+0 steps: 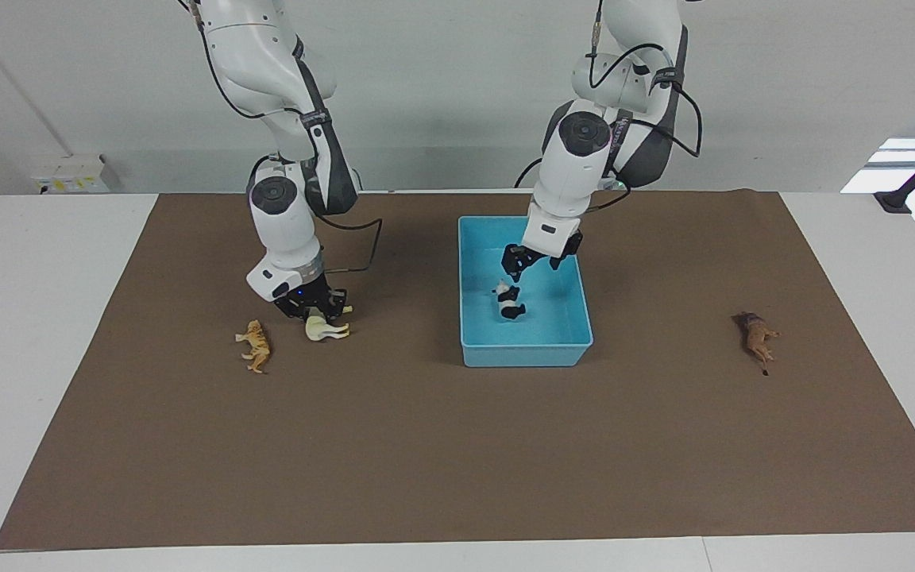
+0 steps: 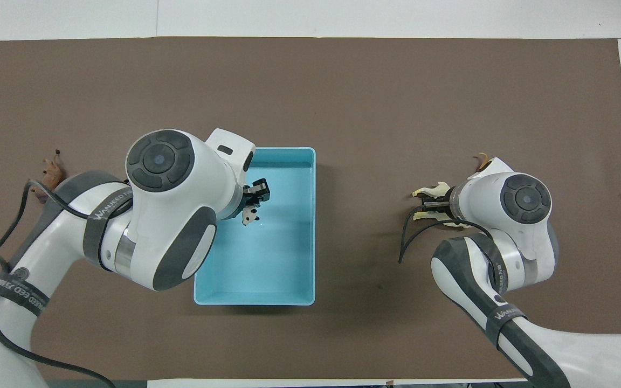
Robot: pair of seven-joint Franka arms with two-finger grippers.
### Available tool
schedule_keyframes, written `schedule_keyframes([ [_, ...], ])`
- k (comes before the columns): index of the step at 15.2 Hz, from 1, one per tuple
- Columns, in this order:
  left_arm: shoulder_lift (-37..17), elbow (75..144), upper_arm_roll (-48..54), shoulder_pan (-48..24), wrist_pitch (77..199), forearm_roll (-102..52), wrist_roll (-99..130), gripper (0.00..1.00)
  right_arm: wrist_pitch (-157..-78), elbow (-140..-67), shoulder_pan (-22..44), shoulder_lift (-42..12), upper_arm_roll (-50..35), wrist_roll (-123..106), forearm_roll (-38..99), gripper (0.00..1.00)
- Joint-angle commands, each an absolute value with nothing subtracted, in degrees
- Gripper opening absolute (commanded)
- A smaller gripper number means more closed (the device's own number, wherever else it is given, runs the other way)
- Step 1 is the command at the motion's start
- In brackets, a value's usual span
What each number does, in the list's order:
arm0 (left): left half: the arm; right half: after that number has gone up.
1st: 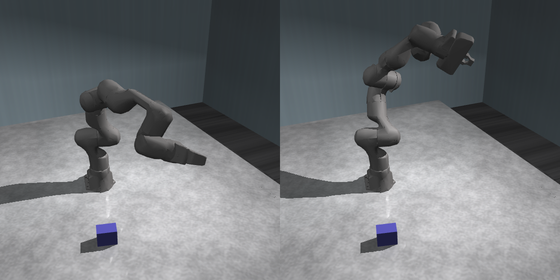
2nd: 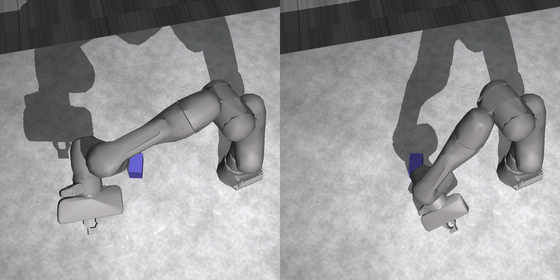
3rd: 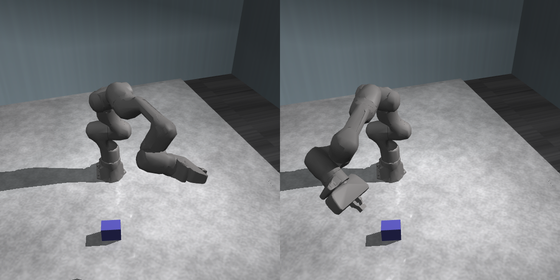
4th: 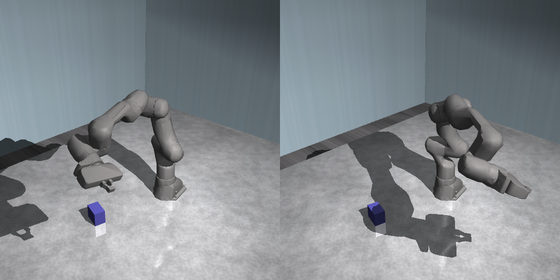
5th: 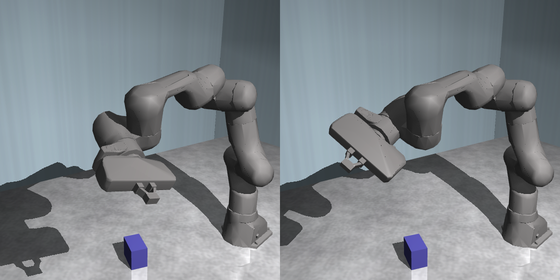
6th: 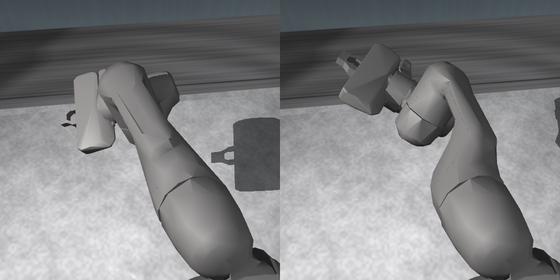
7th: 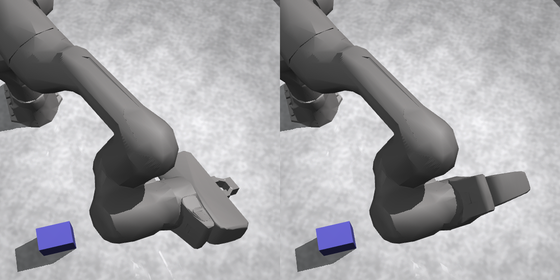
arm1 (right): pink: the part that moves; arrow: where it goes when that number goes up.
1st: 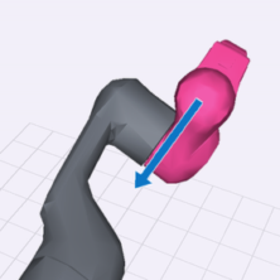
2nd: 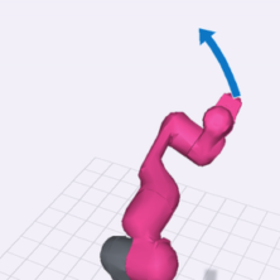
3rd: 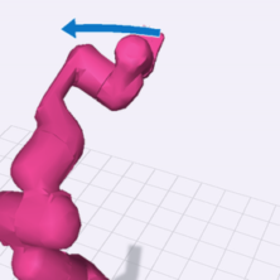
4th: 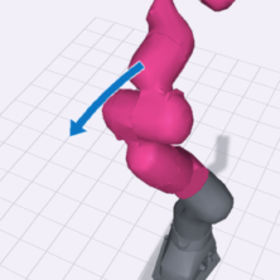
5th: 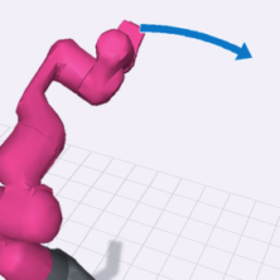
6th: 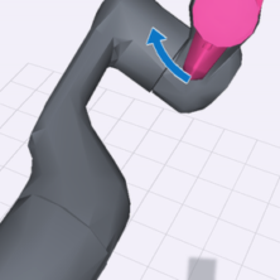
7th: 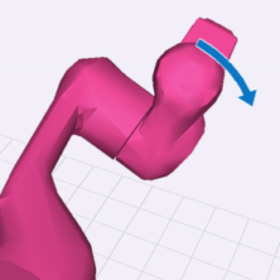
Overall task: Put all toys into storage box
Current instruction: 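Release the panda in the box while the right gripper carries the horse, then lower the white horse into the box and open the right gripper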
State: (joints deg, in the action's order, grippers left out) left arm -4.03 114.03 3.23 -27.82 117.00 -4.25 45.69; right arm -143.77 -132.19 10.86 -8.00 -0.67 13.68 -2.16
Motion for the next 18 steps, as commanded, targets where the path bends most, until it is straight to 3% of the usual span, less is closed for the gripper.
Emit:
schedule_keyframes([
  [1, -0.19, 112.78, 1.59, -23.94, 109.81, -1.26, 40.48, 1.00, -133.55, -123.70, 10.72, -8.00, -0.79, 13.53, -2.81, 0.00],
  [4, 0.26, 109.34, 1.06, -10.15, 103.99, 1.75, 14.76, 1.00, -114.24, -105.45, 16.58, -10.18, -1.05, 18.68, -2.46, 0.00],
  [6, 0.26, 109.86, 1.14, -2.58, 105.81, 4.29, 2.00, 1.00, -108.12, -93.48, 23.26, -14.57, -1.05, 27.99, -2.03, 0.00],
  [9, -0.43, 112.67, 1.23, 5.52, 113.88, 4.39, -11.83, 1.00, -108.36, -85.89, 31.88, -18.18, -1.05, 36.10, 0.78, 0.00],
  [13, -7.98, 112.94, 1.14, 8.61, 123.20, 8.59, -20.29, 1.00, -115.28, -85.17, 41.82, -25.29, -0.70, 42.33, 0.45, 0.00],
  [16, -11.59, 114.08, 1.23, 12.65, 131.46, 9.49, -21.97, 1.00, -119.80, -86.04, 43.59, -27.60, -0.88, 45.35, -0.53, 0.00],
  [17, -13.17, 113.73, 1.14, 12.83, 132.53, 9.67, -23.80, 1.00, -119.53, -86.04, 43.77, -27.51, -0.88, 47.00, -0.53, 0.77],
  [18, -14.31, 113.30, 1.14, 13.27, 133.58, 9.84, -25.30, 1.00, -118.92, -85.78, 44.29, -27.51, -0.79, 48.85, -0.53, 1.00],
])
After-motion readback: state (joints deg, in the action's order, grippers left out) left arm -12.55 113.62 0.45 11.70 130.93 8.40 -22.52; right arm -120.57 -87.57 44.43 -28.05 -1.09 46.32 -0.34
